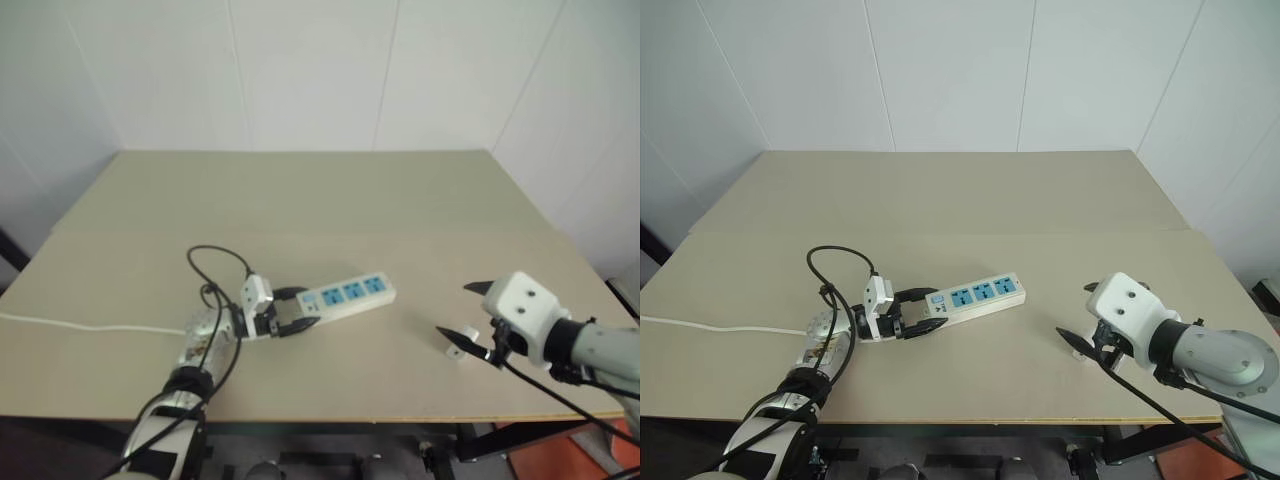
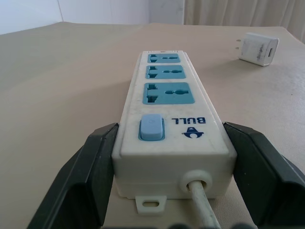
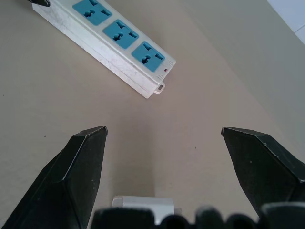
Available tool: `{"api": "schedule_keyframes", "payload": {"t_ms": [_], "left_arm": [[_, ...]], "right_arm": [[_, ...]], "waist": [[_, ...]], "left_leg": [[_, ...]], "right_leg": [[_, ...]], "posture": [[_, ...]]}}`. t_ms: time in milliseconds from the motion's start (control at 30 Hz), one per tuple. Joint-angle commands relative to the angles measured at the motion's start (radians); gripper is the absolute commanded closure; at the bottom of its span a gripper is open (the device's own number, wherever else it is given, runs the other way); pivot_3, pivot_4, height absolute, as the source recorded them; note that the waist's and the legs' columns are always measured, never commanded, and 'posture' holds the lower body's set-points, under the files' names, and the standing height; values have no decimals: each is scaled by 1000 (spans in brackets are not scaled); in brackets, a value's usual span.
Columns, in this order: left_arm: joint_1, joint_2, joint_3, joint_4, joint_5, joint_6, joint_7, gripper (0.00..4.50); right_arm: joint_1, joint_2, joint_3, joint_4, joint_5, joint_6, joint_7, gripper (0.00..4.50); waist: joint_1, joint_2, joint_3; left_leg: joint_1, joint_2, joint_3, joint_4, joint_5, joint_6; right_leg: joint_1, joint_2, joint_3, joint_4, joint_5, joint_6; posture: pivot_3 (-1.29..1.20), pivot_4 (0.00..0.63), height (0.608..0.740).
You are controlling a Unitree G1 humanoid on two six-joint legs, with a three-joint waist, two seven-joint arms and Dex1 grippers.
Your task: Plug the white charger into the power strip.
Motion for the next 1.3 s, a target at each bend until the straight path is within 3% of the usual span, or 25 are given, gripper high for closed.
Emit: {"api": "schedule_keyframes", "payload": {"t_ms": [33,200,300,467,567,700,833,1100,1300], "left_arm": [[3,23,-26,8,15,5,-61,1273],[2,60,-50,-14,1,45,-191,1273],[-7,69,-60,-7,8,35,-216,1273],[-27,78,-57,8,5,30,-234,1273],[-29,79,-58,9,4,21,-238,1273],[-20,76,-56,-2,-1,21,-229,1273],[9,75,-64,-16,10,2,-216,1273],[47,86,-67,-74,1,23,-204,1273],[44,94,-68,-76,5,25,-197,1273]], "right_arm": [[-34,-45,-54,-20,21,21,33,0],[-59,-192,-86,79,-22,-145,205,0],[-69,-300,-38,224,-123,-404,315,0],[-226,-387,153,451,-202,-925,512,0],[-384,-404,296,530,-195,-1107,690,0],[-569,-356,443,594,-203,-1148,844,0],[-691,-266,555,696,-270,-1209,889,0],[-782,-206,700,809,-404,-1336,889,0],[-798,-179,740,824,-437,-1346,873,0]], "waist": [[0,0,0],[-5,0,0],[-4,0,0],[-8,0,0],[-17,1,0],[-20,1,0],[-22,0,0],[-19,1,0],[-22,1,0]], "left_leg": [[0,0,0,0,0,0],[1,0,0,-2,0,0],[2,0,1,-2,0,0],[4,1,2,-3,0,0],[5,1,2,-3,0,0],[4,1,2,-3,0,0],[5,1,2,-3,0,0],[5,1,2,-3,0,0],[5,1,2,-3,0,0]], "right_leg": [[0,0,0,0,0,0],[0,0,0,-1,0,0],[1,0,0,-1,0,0],[2,0,0,-2,0,0],[2,0,1,-2,0,0],[2,0,1,-2,0,0],[3,0,1,-1,0,0],[1,0,1,0,-1,-1],[1,0,1,0,-1,-1]], "posture": [[0,150,740],[0,150,740],[0,150,740],[0,150,740],[0,150,740],[0,150,740],[0,150,740],[0,150,740],[0,150,740]]}}
